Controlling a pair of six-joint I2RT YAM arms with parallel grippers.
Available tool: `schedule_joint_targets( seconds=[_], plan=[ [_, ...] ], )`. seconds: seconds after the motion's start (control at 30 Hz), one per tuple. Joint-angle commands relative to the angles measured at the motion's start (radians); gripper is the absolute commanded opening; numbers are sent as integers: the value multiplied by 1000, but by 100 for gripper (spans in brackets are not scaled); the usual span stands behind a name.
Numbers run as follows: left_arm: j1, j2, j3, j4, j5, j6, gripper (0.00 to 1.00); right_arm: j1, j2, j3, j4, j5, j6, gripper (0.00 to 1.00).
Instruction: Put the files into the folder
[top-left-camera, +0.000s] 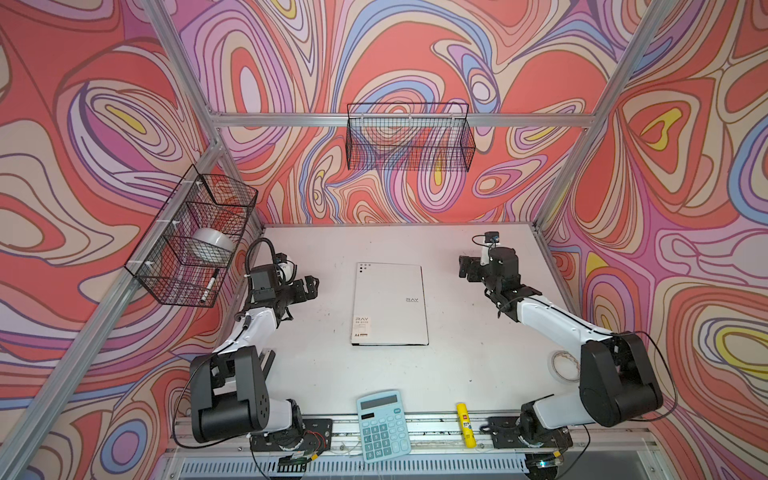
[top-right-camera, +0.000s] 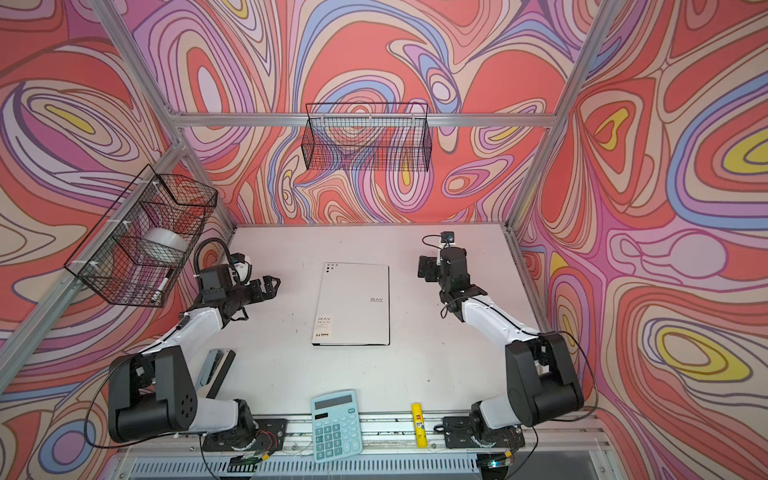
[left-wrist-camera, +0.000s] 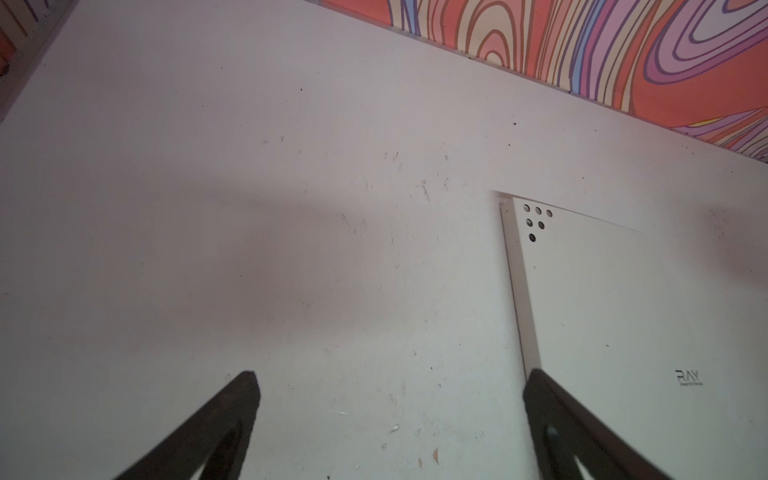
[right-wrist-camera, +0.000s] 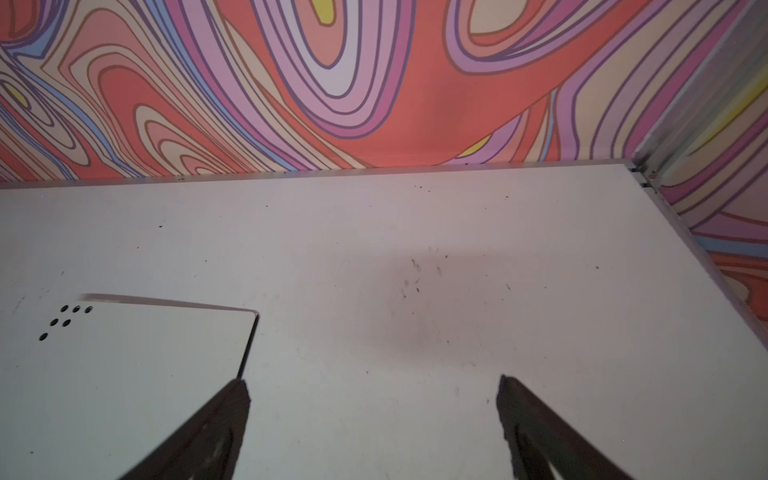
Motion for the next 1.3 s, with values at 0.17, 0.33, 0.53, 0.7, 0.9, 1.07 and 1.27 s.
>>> schedule_joint_targets(
  seconds=[0.17, 0.33, 0.53, 0.7, 0.9, 1.07, 1.27],
  plan=[
    [13, 37, -251, 554, 54, -11, 100, -61, -37, -262, 384, 221, -62, 98],
    [14, 90, -281, 689, 67, -10, 100, -119, 1, -359, 537, 175, -87, 98],
    [6, 81, -387, 890, 92, 8, 100, -149, 52, -442, 712, 158, -97, 99],
    [5, 94, -450, 1024, 101, 9, 100, -175, 117, -452, 827, 140, -82, 99],
    [5, 96, -453, 1037, 103, 10, 100, -181, 231, -419, 874, 73, -96, 99],
    [-24, 89, -436, 991, 66, 35, 100, -182, 279, -418, 910, 65, -95, 99],
    [-54, 86, -400, 911, -1, 50, 100, -184, 297, -423, 936, 81, -90, 99]
  ],
)
